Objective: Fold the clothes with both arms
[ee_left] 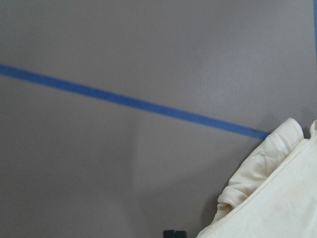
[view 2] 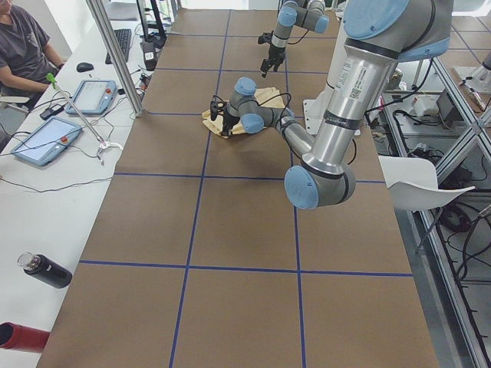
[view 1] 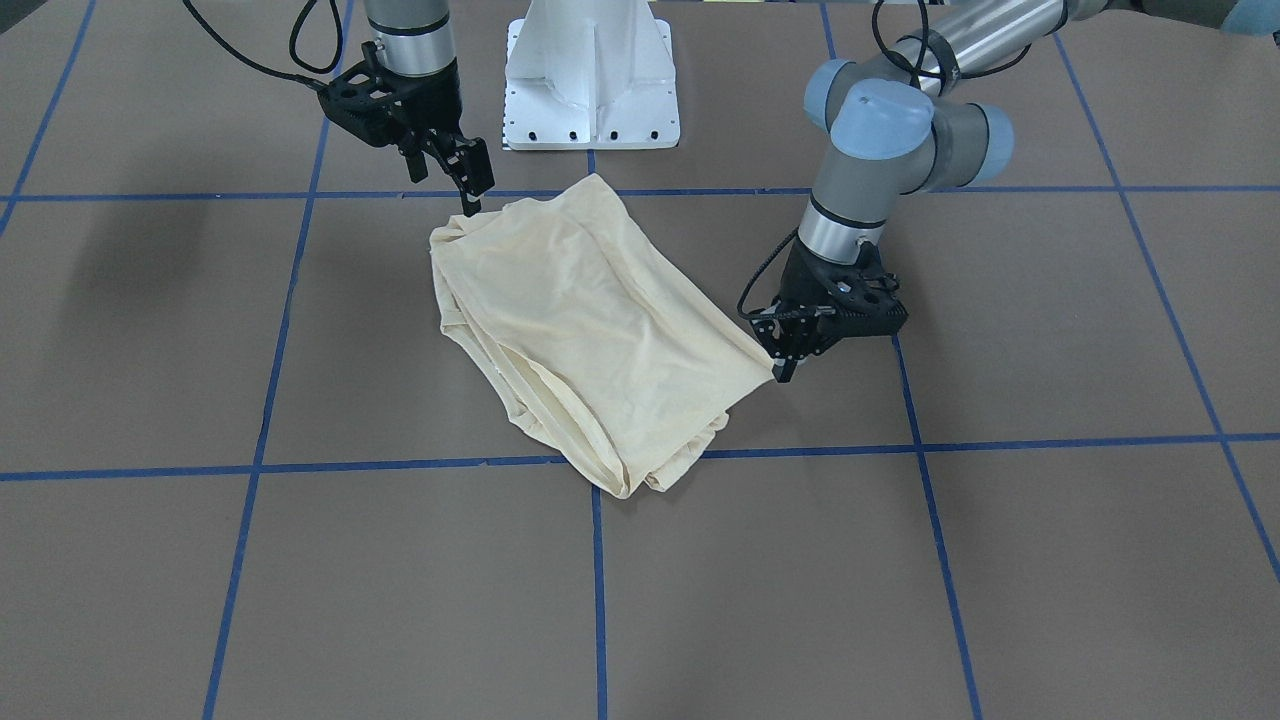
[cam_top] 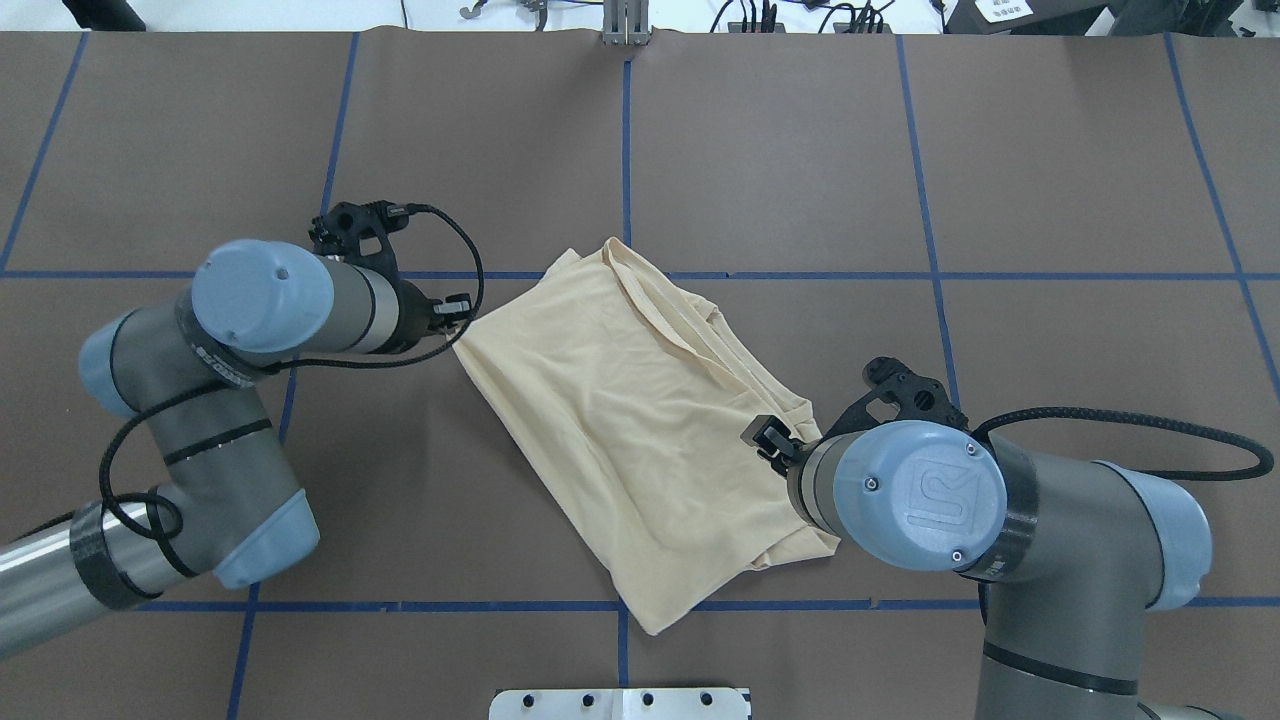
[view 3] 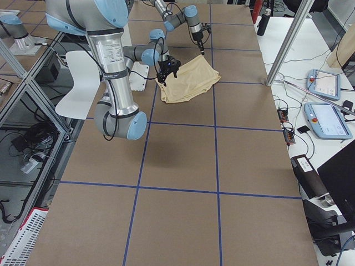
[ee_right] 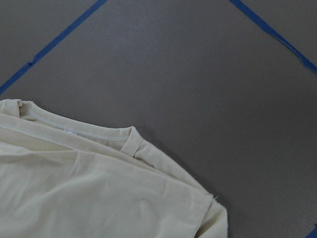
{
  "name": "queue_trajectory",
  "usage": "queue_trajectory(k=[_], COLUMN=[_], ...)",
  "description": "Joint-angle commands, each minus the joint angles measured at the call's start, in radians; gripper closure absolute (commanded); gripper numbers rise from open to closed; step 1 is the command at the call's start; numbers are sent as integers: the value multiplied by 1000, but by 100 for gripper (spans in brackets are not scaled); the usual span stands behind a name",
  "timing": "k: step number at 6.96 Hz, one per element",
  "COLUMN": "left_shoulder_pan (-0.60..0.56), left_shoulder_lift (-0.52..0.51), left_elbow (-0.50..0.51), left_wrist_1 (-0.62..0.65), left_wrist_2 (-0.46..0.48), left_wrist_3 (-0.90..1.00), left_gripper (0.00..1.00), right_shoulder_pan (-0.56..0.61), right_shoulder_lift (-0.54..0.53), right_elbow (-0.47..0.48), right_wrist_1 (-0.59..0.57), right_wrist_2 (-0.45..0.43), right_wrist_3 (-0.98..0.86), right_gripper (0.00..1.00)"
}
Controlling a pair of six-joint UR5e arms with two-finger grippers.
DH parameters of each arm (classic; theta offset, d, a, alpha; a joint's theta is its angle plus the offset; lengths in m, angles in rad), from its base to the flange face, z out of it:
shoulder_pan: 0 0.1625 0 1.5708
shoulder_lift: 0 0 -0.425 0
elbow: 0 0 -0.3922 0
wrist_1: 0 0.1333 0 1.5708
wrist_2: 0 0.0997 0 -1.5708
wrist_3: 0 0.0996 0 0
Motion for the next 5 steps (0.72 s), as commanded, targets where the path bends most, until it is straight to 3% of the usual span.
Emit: queue_trajectory(k=[1, 2, 3, 4, 5], left_shoulder_pan=[-98, -128, -144, -152, -162], left_shoulder_lift=[-114, -200, -216, -222, -219], left_elbow=[345, 464, 491, 477, 433], left_wrist_1=[-284, -314, -318, -316, -301], left_wrist_2=[-3, -11, -26, -42, -113], left_wrist_3=[58, 94, 106, 106, 105], left_gripper=[100, 100, 86, 48, 42], right_shoulder_pan=[5, 9, 12, 11, 6], right_shoulder_lift=[3, 3, 3, 20, 87], right_elbow=[-4, -4, -5, -12, -71], right_wrist_1=[0, 0, 0, 2, 2], right_wrist_2=[-2, -2, -2, -2, -4], right_wrist_3=[0, 0, 0, 1, 18], right_gripper=[0, 0, 0, 0, 0])
